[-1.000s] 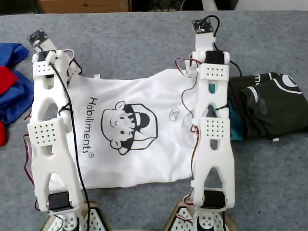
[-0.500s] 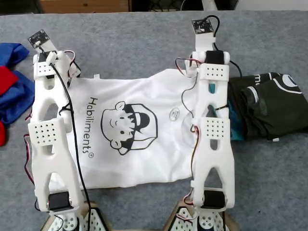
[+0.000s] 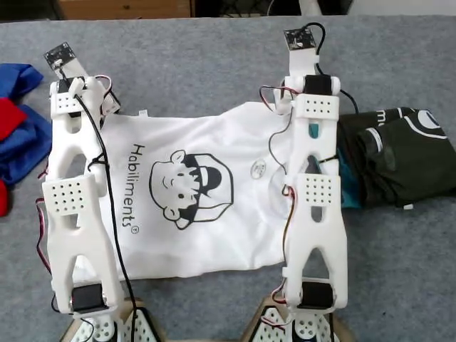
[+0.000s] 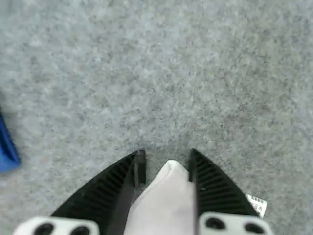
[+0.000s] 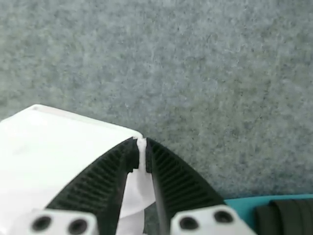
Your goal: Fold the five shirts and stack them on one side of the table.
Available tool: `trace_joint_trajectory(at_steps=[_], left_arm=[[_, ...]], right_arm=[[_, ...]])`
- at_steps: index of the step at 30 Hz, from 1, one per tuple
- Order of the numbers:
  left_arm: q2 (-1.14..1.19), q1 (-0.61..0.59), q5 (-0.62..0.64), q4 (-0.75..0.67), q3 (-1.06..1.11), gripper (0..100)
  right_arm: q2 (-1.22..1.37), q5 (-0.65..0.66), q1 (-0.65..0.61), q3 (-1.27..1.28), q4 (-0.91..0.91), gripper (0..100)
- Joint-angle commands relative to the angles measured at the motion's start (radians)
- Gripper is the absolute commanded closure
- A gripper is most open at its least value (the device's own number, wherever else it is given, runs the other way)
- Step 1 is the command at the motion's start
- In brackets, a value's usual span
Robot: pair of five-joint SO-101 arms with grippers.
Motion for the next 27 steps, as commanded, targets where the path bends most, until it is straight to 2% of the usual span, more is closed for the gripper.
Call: trace_joint_trajectory(at_steps=[1,7,9,14,27], left_arm=[[-0.009,0.012,-0.009,0.054,-0.067,77],[-0.008,0.044,-0.115,0.072,-0.067,77],[-0.008,0.039,-0.117,0.072,-0.07,80],[-0.008,0.03,-0.117,0.063,-0.074,93],[-0.008,0.033,-0.121,0.037,-0.074,97]], right_arm=[[-0.016,0.009,-0.005,-0.039,-0.002,98.7],[-0.016,0.009,-0.005,-0.039,-0.002,98.7],[-0.016,0.009,-0.005,-0.039,-0.002,98.7],[-0.016,0.009,-0.005,-0.039,-0.002,98.7],[-0.016,0.009,-0.005,-0.041,-0.002,98.7]])
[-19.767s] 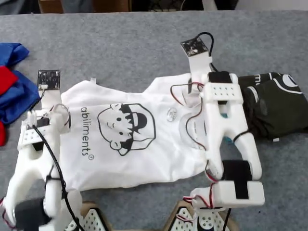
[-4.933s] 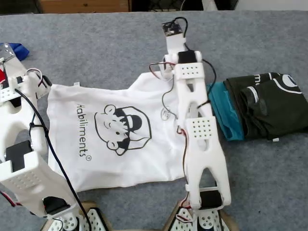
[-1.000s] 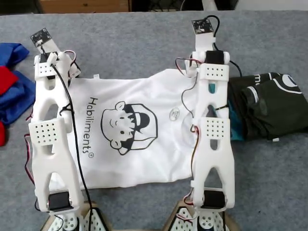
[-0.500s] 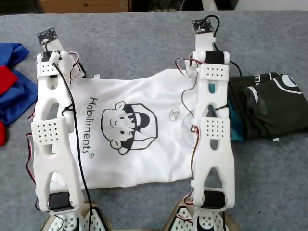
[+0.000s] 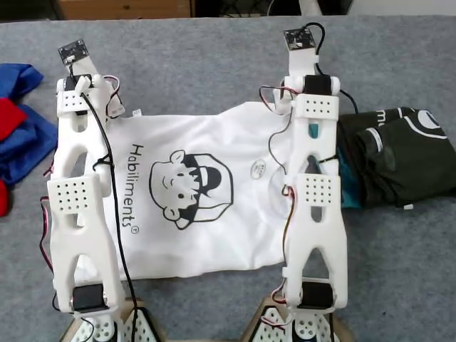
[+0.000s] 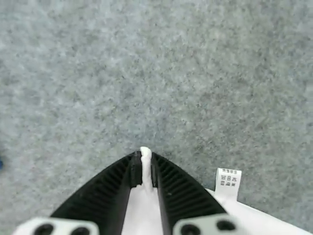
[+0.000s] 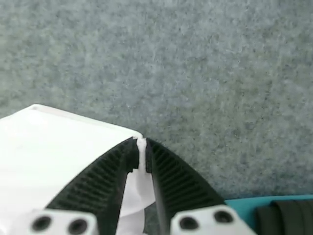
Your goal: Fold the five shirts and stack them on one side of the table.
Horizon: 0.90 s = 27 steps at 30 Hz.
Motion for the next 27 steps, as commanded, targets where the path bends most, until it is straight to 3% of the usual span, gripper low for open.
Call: trace_joint_trajectory(at_steps=[1,9,17,27], left_arm=[[-0.012,0.005,-0.015,-0.014,-0.041,97],[-0.023,-0.004,-0.074,0.051,-0.174,97],[-0.031,-0.076,-0.118,0.37,-0.687,97],[-0.548,-0.085,-0.138,0.446,-0.674,97]], right_arm=[[-0.016,0.009,-0.005,-0.044,-0.002,98.7],[-0.13,0.009,-0.029,-0.048,0.069,98.7],[-0.516,0.009,-0.044,-0.047,0.201,98.7],[-1.04,0.014,-0.029,-0.038,0.144,98.7]])
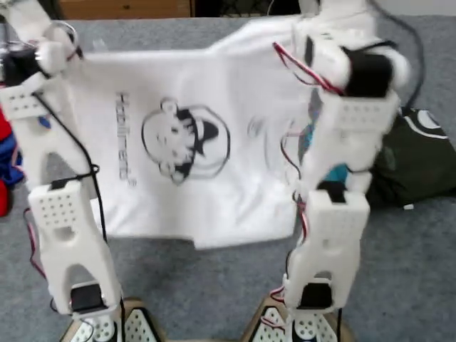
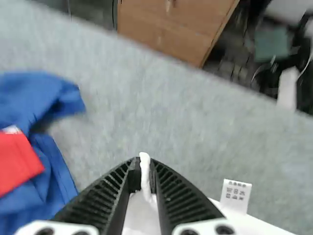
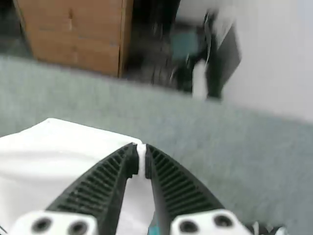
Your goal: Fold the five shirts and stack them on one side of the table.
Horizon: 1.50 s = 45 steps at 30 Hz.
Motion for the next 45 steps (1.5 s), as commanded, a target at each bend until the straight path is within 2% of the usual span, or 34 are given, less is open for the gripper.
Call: trace_joint_trajectory(at_steps=[1,14,27,30,33,37,41,45], left_arm=[[-0.27,-0.028,-0.043,0.029,-0.044,97],[-0.942,-0.03,-0.163,0.038,0.021,97],[-1.551,-0.022,-0.262,0.037,0.636,97],[-1.64,-0.022,-0.262,0.02,0.8,97],[-1.674,-0.022,-0.256,-0.092,1.032,97],[-1.688,-0.022,-0.255,-0.341,1.406,97],[-1.689,-0.028,-0.253,-0.733,1.811,97],[-1.679,-0.025,-0.258,-1.175,2.155,97]], right_arm=[[-0.213,0.006,0.014,-0.036,-0.072,98.7],[-0.621,0.0,0.011,-0.036,-0.216,98.7],[-0.875,0.0,0.017,-0.031,-0.203,98.7],[-0.894,0.006,0.018,0.045,-0.155,98.7],[-0.894,0.008,0.018,0.174,-0.133,98.7],[-0.892,0.009,0.014,0.406,-0.173,98.7],[-0.892,0.009,0.012,0.691,-0.333,98.7],[-0.892,0.009,0.012,1.021,-0.594,98.7]])
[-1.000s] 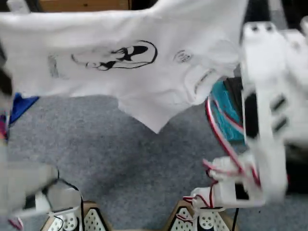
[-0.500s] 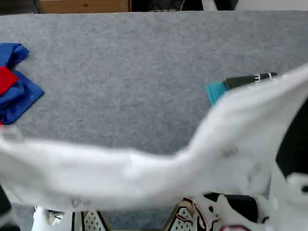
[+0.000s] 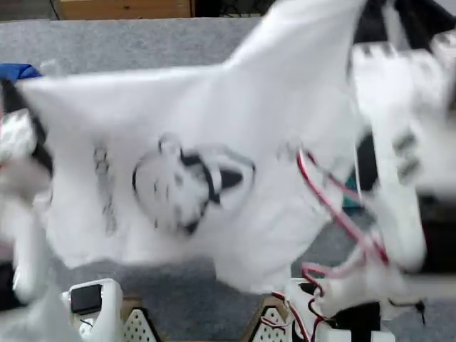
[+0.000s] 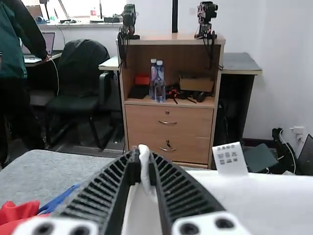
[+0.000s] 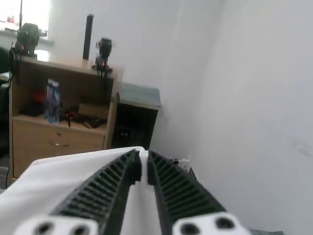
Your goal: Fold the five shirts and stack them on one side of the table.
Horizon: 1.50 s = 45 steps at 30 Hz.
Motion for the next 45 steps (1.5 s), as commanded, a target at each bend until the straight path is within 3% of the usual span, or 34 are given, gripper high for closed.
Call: trace_joint_trajectory(at_steps=[1,6,9,11,19,27,33,40,45], left_arm=[[0.008,-0.005,-0.003,-0.483,0.34,97],[0.153,-0.008,-0.005,-0.896,0.522,97],[0.325,-0.01,-0.005,-0.959,0.46,97],[0.45,-0.008,-0.003,-0.957,0.383,97],[0.79,-0.019,-0.005,-0.961,0.202,97],[0.818,-0.025,0.002,-0.953,0.099,97],[0.818,-0.033,-0.003,-0.818,-0.008,97],[0.819,-0.024,-0.005,-0.899,0.142,97],[0.815,-0.035,-0.006,-0.858,0.259,97]], right_arm=[[-0.01,0.009,0.003,0.315,-0.272,98.7],[-0.008,0.008,-0.015,0.759,-0.756,98.7],[0.005,0.006,-0.028,0.949,-1.014,98.7],[0.042,0.006,-0.038,0.987,-1.088,98.7],[0.263,0.006,-0.02,0.905,-1.092,98.7],[0.403,-0.002,0.005,0.771,-1.059,98.7],[0.427,-0.002,0.002,0.613,-0.898,98.7],[0.463,0.005,0.005,0.687,-0.873,98.7],[0.466,0.009,0.005,0.762,-0.683,98.7]])
